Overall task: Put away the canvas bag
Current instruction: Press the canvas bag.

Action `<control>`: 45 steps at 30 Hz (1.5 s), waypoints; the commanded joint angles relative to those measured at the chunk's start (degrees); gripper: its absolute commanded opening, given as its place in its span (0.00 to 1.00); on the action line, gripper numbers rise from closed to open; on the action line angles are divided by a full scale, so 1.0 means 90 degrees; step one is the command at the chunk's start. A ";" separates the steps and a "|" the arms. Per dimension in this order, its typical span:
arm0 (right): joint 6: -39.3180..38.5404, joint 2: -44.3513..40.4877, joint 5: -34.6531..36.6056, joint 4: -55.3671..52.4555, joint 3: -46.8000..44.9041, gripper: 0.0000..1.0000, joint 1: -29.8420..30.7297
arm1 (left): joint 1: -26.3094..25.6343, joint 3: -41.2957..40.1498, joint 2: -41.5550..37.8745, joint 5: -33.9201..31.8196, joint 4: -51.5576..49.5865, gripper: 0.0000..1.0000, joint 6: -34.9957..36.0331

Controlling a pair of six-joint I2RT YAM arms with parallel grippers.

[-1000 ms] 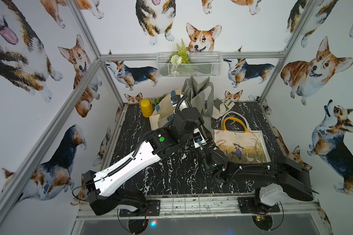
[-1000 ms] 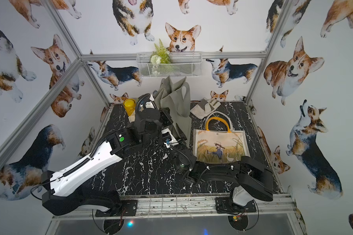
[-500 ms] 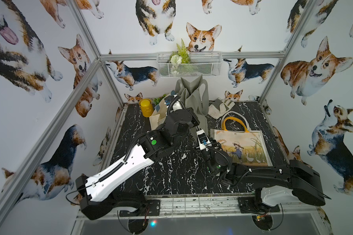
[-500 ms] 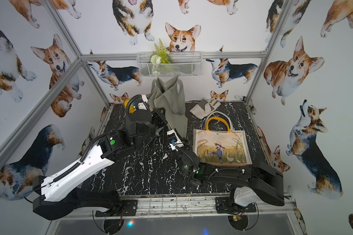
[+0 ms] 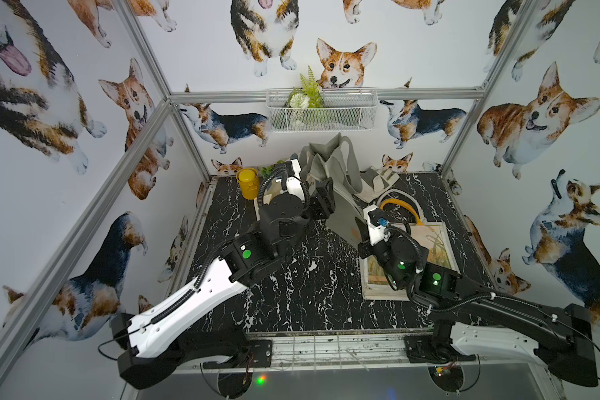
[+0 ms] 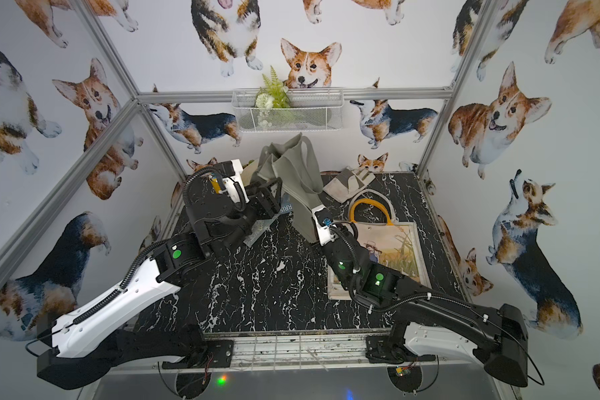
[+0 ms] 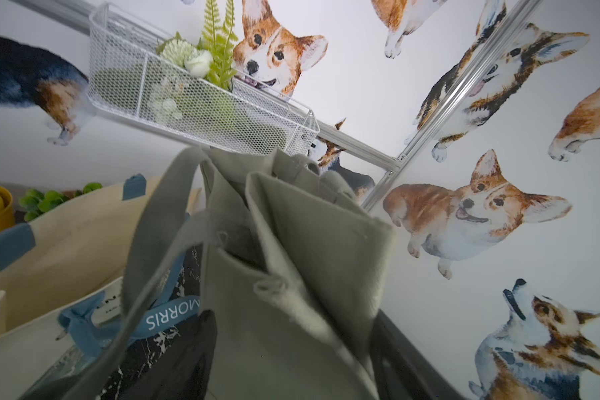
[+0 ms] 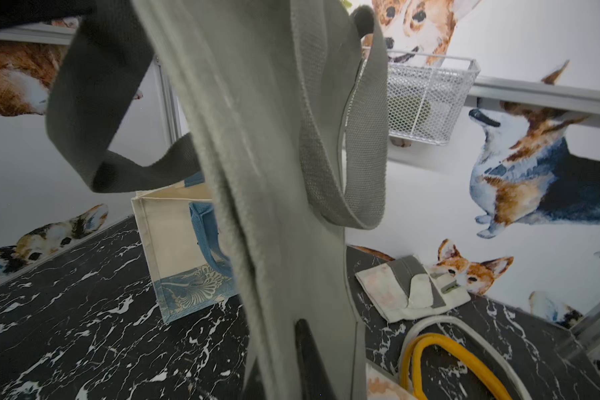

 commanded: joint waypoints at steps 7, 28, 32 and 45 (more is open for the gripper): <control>0.1933 -0.0522 -0.1221 -0.2742 0.1024 0.00 -0.0538 | 0.0004 -0.1108 -0.0599 0.1325 0.1533 0.77 0.3877; -0.0515 -0.0436 -0.2723 -0.6010 0.2692 0.00 -0.1111 | -0.0872 -0.1103 -0.0497 0.2417 0.0160 0.92 0.9336; -0.1390 -0.0464 -0.2835 -0.6868 0.2982 0.00 -0.1112 | -0.0856 -0.0804 -0.0497 0.2788 -0.0543 0.95 0.9864; -0.3240 -0.0292 -0.3129 -0.8071 0.3407 0.00 -0.1112 | -0.0852 0.0135 -0.0047 0.3743 -0.2494 0.92 0.9346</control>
